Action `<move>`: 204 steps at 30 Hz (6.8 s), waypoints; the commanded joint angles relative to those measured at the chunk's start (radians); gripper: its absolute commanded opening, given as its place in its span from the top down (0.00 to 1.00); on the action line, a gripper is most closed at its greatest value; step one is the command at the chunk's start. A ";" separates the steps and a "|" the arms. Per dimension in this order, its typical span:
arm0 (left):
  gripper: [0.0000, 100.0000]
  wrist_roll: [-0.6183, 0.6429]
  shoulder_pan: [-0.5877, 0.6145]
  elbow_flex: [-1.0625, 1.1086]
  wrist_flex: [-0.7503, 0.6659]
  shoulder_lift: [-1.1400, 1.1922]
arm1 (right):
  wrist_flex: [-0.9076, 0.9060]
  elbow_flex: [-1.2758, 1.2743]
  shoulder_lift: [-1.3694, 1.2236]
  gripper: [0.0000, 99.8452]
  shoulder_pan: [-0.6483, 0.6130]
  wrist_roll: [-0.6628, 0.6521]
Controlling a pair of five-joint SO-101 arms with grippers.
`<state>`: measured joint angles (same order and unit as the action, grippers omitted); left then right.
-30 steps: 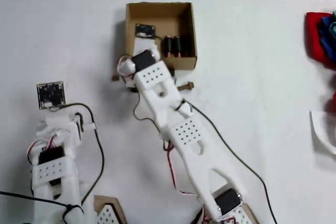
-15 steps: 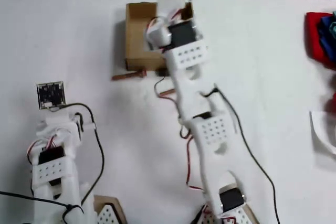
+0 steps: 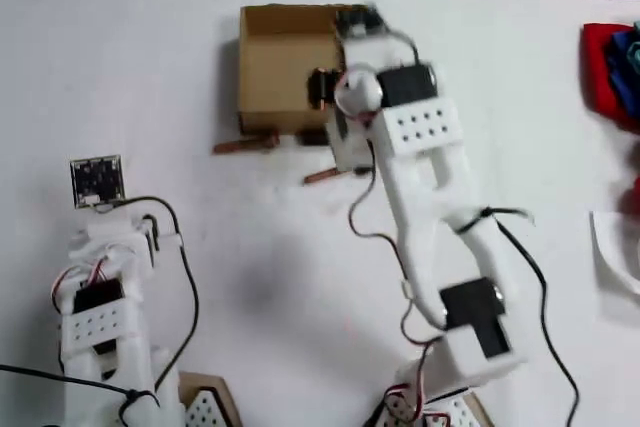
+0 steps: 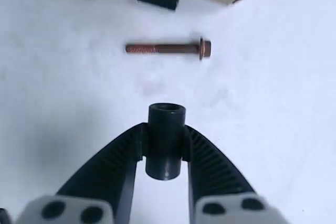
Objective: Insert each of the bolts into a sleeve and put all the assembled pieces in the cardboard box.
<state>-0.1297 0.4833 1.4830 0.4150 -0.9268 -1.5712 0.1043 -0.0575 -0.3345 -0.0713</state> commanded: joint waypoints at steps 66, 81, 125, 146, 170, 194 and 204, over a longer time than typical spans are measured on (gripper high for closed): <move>0.81 -0.456 -0.405 -1.343 0.847 0.891 | 0.955 -1.037 0.274 0.98 0.114 -0.173; 0.81 -1.217 -0.476 -1.925 0.852 1.556 | 0.955 -1.036 0.283 0.98 0.163 -0.104; 0.95 -1.300 -0.577 -2.262 1.349 1.864 | 0.969 -1.036 0.283 0.98 0.162 -0.104; 0.95 -1.117 -0.680 -2.405 1.336 1.801 | 0.969 -1.036 0.294 0.98 0.171 -0.089; 0.84 -1.123 -0.770 -2.414 1.333 1.861 | 0.969 -1.043 0.329 0.98 0.219 -0.048; 0.84 -1.119 -0.845 -2.413 1.194 1.935 | 0.967 -1.045 0.329 0.98 0.219 -0.048; 0.98 -1.117 -0.838 -2.414 1.192 1.944 | 0.967 -1.045 0.329 0.98 0.219 -0.048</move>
<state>-1.2574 -0.3514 -0.9122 1.6180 1.0188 -0.6199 -0.9436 0.2156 -0.1227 -0.1235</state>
